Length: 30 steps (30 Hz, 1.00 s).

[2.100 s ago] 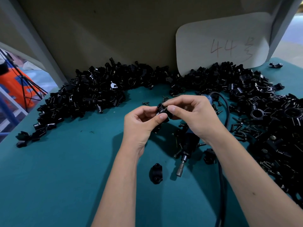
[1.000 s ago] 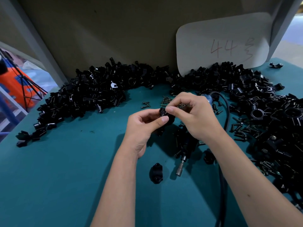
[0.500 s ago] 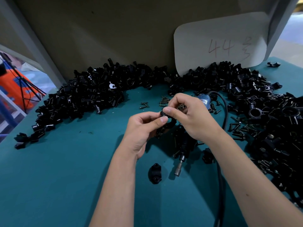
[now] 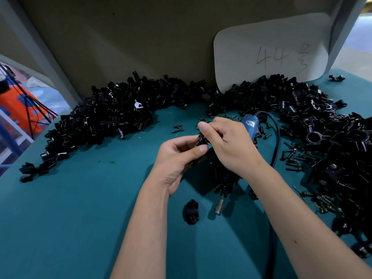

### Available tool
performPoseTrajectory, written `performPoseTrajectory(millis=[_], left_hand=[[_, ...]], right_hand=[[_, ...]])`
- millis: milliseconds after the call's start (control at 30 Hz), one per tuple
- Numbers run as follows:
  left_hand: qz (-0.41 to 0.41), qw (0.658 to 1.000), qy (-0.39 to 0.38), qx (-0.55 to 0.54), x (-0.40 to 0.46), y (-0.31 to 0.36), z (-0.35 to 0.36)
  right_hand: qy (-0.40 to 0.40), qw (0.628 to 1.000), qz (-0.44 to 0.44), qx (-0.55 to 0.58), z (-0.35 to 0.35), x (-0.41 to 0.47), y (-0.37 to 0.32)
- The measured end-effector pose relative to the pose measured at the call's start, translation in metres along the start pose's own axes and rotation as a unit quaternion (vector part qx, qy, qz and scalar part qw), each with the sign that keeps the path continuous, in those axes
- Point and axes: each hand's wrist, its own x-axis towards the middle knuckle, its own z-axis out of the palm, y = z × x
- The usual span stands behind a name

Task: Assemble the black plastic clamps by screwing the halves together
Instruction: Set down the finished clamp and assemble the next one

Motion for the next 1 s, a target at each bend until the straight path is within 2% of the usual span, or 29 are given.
performPoseTrajectory(millis=[100,267,367,567,667,800,1000], left_hand=[[-0.011,1.000,0.024,-0.003,0.001,-0.001,0.000],[-0.018,0.999,0.020,-0.023,0.000,-0.001,-0.003],[-0.026,0.999,0.007,-0.027,0.001,0.000,-0.004],[-0.048,0.998,-0.005,-0.030,0.000,-0.001,-0.005],[-0.053,0.998,0.001,-0.037,0.000,-0.002,-0.006],[-0.019,1.000,0.015,-0.003,0.001,-0.001,-0.005],[0.105,0.989,0.058,0.082,0.007,-0.007,-0.003]], right_hand=[[0.002,1.000,0.011,0.007,-0.001,0.000,0.000],[-0.070,0.997,0.008,0.018,-0.009,-0.001,0.002],[-0.098,0.995,-0.015,-0.026,-0.012,0.001,0.006],[-0.115,0.988,-0.070,-0.071,-0.005,0.001,0.011],[-0.095,0.989,-0.073,-0.084,-0.001,0.001,0.009],[-0.052,0.994,-0.054,-0.074,0.003,0.001,0.005],[-0.039,0.993,0.006,-0.113,0.006,0.004,-0.003]])
